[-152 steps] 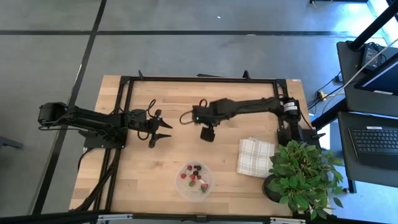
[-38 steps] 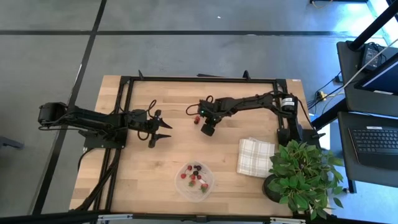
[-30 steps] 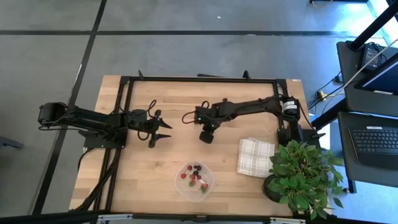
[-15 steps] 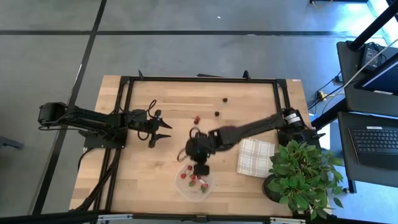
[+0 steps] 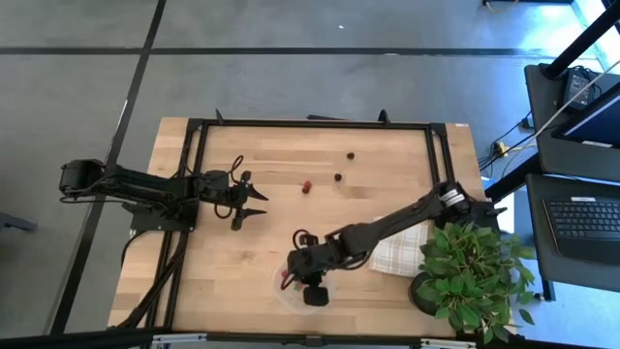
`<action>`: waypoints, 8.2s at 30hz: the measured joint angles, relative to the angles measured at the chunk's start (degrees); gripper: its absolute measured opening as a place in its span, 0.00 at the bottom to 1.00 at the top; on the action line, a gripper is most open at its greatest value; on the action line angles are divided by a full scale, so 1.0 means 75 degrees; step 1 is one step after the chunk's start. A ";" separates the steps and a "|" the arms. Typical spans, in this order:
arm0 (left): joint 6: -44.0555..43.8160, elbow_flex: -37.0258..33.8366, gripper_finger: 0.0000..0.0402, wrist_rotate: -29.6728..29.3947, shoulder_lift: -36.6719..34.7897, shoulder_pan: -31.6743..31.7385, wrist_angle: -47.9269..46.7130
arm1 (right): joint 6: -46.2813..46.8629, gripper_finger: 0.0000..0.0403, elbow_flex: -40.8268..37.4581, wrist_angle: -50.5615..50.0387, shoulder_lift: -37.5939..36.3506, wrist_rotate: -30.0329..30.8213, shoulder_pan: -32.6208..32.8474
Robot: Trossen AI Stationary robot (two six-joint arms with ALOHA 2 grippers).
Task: Pick and placing Produce into tupperware
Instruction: Put the blueberry in the bottom transparent bin, then put the black cherry in the bottom transparent bin
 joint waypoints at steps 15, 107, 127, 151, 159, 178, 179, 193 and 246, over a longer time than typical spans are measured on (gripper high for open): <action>-0.0003 0.0000 0.46 0.0002 0.0000 -0.0003 -0.0003 | 0.0427 0.13 -0.0009 0.0009 0.1073 -0.0286 0.0042; -0.0146 0.0000 0.46 0.0001 -0.0002 -0.0001 -0.0182 | -0.0377 0.82 -0.0006 -0.4346 -0.1009 0.2352 -0.3662; -0.0146 0.0000 0.46 0.0002 -0.0003 -0.0003 -0.0233 | 0.1546 0.84 -0.1912 -0.3901 -0.0889 0.3082 -0.4151; -0.0143 0.0000 0.46 0.0000 0.0000 0.0000 -0.0233 | 0.1337 0.84 -0.2766 -0.1529 -0.0725 0.1536 -0.5343; -0.0143 0.0001 0.46 -0.0001 -0.0003 0.0000 -0.0233 | 0.1305 0.84 -0.2763 -0.1386 -0.0362 0.1535 -0.5341; -0.0142 0.0001 0.46 -0.0001 -0.0003 0.0000 -0.0233 | 0.1541 0.84 -0.2760 -0.1297 -0.0362 0.1358 -0.5343; -0.0143 0.0002 0.46 -0.0001 -0.0003 0.0000 -0.0233 | 0.1539 0.84 -0.2760 -0.1300 -0.0362 0.1358 -0.5343; -0.0143 0.0000 0.46 -0.0001 -0.0001 0.0000 -0.0231 | 0.1499 0.84 -0.2760 -0.1292 -0.0362 0.1361 -0.5343; -0.0143 0.0001 0.46 -0.0001 -0.0003 0.0000 -0.0233 | 0.1335 0.31 -0.2754 -0.1283 -0.0362 0.1043 -0.5216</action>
